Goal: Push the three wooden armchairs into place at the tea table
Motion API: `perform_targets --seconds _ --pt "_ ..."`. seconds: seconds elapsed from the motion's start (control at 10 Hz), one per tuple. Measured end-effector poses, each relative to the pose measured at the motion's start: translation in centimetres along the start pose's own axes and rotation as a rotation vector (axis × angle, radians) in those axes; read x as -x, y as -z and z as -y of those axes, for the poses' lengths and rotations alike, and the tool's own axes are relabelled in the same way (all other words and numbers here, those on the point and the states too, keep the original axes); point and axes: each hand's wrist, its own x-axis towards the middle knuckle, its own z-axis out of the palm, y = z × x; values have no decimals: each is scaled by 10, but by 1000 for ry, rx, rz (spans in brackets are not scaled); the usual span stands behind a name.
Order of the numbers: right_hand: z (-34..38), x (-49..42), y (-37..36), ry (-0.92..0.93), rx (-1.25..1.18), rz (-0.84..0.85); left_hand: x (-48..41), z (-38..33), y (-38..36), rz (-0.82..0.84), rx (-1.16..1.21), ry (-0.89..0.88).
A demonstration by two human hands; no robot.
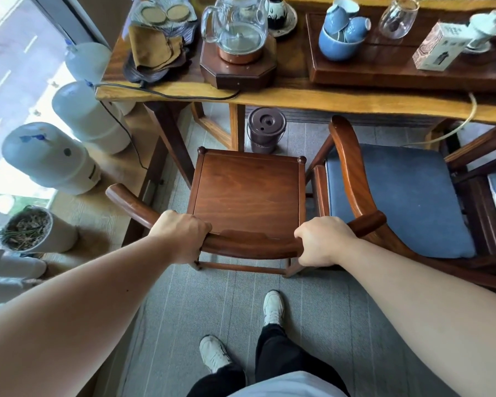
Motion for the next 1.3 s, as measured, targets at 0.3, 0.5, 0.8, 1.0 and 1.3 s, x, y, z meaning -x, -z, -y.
perform_targets --seconds 0.3,0.5,0.8,1.0,1.3 --pt "-4 2 1 26 -1 5 0 -4 3 -7 85 54" --pt "-10 10 2 4 6 43 1 -15 1 -12 130 43" --pt "-7 19 6 71 20 -72 9 -11 13 -29 139 -53" --pt "-1 31 41 89 32 -339 10 0 58 -254 73 -92" --pt "-41 43 173 130 151 -751 -22 42 199 -537 -213 12"
